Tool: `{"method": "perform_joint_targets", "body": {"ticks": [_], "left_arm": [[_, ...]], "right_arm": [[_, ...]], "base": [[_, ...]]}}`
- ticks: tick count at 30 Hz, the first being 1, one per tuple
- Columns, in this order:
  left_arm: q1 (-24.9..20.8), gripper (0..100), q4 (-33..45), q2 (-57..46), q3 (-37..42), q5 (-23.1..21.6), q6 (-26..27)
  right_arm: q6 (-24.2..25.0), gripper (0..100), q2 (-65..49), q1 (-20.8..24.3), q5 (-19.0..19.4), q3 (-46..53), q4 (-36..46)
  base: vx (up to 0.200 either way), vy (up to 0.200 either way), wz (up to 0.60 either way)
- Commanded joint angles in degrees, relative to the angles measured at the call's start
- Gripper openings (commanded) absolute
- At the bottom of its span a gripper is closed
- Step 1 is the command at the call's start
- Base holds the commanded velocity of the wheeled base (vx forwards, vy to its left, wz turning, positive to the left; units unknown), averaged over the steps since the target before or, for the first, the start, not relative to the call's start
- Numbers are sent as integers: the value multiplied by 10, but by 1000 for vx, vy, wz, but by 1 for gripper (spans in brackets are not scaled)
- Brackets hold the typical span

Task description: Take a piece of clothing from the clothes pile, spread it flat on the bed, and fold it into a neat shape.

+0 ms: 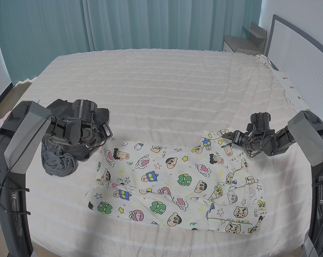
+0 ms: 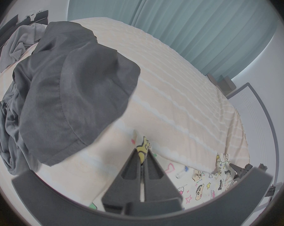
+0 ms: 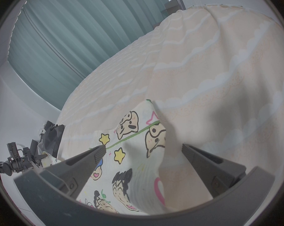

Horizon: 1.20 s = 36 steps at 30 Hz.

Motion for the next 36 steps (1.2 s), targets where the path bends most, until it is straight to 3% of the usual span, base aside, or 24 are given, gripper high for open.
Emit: {"method": "perform_joint_targets", "body": {"ticks": [1,2,3,9,36], "left_arm": [[-6,0,0,-3,4,3,0],[-7,0,0,-5,3,7,0],[-10,0,0,-5,1,12,0],[-28,0,0,-7,-3,26,-1],[-59,0,1,-33,-4,56,-1]], "right_arm": [[0,100,2,2,0,-1,1],[0,100,2,4,0,2,1],[1,0,3,5,0,4,1],[1,0,16,2,-24,2,0],[8,0,-9,-2,-24,15,-6]], "base": [[0,0,0],[0,0,0],[0,0,0],[0,0,0],[0,0,0]]}}
